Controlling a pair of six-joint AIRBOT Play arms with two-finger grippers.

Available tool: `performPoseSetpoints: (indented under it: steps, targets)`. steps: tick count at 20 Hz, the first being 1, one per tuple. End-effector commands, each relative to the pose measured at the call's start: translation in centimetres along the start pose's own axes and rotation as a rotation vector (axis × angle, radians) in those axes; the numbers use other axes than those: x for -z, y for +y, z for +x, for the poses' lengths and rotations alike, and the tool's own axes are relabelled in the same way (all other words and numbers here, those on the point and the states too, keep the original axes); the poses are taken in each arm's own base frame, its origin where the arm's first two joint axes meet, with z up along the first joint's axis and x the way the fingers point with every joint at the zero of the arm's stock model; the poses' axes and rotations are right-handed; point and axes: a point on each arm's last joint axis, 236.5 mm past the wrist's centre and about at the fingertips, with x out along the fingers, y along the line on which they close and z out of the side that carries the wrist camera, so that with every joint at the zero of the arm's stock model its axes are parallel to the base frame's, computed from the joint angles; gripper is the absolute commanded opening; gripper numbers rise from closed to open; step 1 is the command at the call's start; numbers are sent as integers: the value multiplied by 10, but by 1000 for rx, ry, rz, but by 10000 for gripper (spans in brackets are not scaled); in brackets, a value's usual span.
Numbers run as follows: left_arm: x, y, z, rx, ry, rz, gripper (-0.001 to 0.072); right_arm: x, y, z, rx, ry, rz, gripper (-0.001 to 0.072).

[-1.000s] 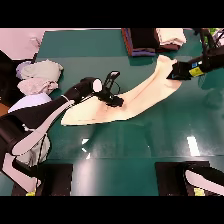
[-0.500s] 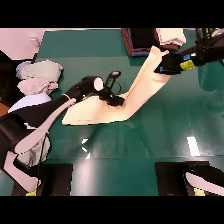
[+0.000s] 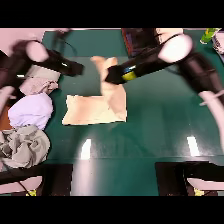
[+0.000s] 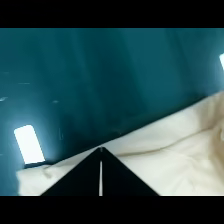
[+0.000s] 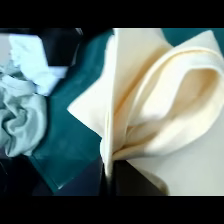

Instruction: Fold the shirts.

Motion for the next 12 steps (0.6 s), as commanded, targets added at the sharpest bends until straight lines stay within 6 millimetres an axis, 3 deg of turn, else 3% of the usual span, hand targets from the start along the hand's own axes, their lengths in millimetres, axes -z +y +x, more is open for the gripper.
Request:
performPoseSetpoints:
  steps: [1,2,3,4,5,7,9,12]
  targets:
    - [-17,58,-82,-138,-129,-36,21,9,45,97,-77,-63,-63,20]
    - [-20,65,-99,-158,-162,-42,21,16,54,124,-87,-66,-119,96]
    - [-22,69,-112,-174,-188,-43,21,22,66,149,-112,-57,-153,312]
    - [-23,73,-121,-200,-201,-32,22,26,77,165,-132,-42,-199,389]
    - [-20,74,-127,-212,-198,-28,22,31,85,174,-143,-7,-235,389]
    - [-12,74,-131,-217,-170,-29,21,31,82,166,-144,52,-242,387]
    - [-4,74,-130,-217,-136,-33,22,21,45,141,-59,82,-257,387]
    - [1,73,-129,-212,-114,-37,21,25,-55,85,198,174,-172,387]
